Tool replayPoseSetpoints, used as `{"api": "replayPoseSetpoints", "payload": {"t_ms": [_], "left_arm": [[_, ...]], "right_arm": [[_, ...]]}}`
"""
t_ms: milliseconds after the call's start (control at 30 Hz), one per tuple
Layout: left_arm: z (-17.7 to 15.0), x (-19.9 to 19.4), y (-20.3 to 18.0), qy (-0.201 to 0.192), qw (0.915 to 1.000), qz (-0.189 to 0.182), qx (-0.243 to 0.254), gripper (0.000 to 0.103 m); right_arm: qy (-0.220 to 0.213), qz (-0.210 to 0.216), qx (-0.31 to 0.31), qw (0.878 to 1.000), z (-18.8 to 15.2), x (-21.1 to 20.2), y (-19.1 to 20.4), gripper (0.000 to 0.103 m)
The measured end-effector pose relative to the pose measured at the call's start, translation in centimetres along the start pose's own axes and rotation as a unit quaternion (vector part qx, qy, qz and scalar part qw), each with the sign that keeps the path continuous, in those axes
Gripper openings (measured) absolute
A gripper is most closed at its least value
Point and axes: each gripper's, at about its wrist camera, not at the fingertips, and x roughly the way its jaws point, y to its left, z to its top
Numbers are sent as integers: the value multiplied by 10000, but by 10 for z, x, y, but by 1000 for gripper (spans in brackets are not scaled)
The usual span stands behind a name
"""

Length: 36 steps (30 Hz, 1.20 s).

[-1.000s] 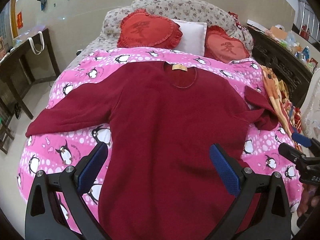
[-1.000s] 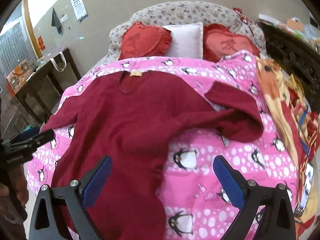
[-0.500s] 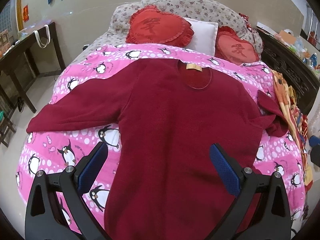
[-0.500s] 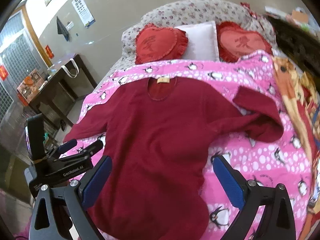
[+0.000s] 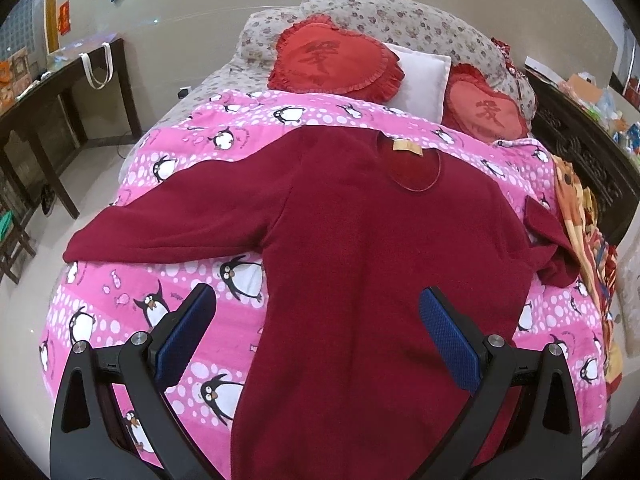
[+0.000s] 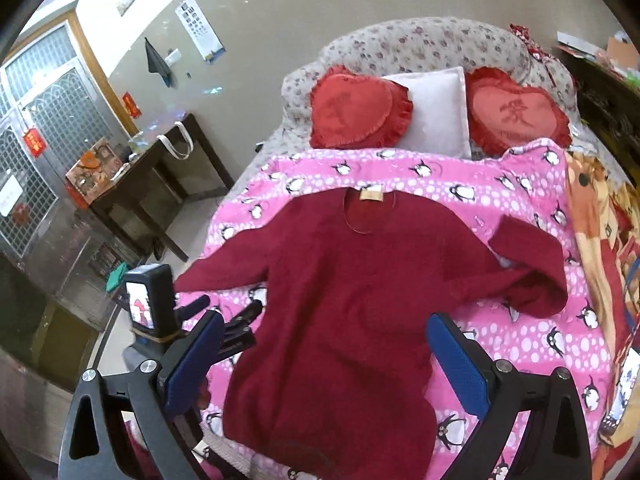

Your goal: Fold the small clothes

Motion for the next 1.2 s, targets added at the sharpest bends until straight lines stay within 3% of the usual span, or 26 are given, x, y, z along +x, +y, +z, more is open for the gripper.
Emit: {"api": "replayPoseSetpoints", "payload": {"t_ms": [100, 200, 467, 600, 800, 1200], "left_arm": [[0, -1, 1, -27, 10000, 54, 35, 102], [-3, 1, 5, 5, 10000, 71, -10, 102], [-8, 12, 14, -80, 9992, 381, 5, 102], [-7, 19, 18, -136, 9991, 408, 58, 102], [-3, 40, 30, -13, 9994, 309, -143, 102], [8, 73, 52, 156, 9983, 423, -358, 102]], "right_arm": [[-171, -104, -241, 9995, 3, -9, 6, 100], [-193, -212, -347, 9990, -2, 6, 4, 101], [100, -405, -273, 9988, -36, 115, -28, 101], [210, -414, -284, 9985, -43, 151, -33, 101], [112, -681, -551, 9961, -37, 177, -30, 101], [219, -719, -521, 9958, -33, 228, -33, 101]]}}
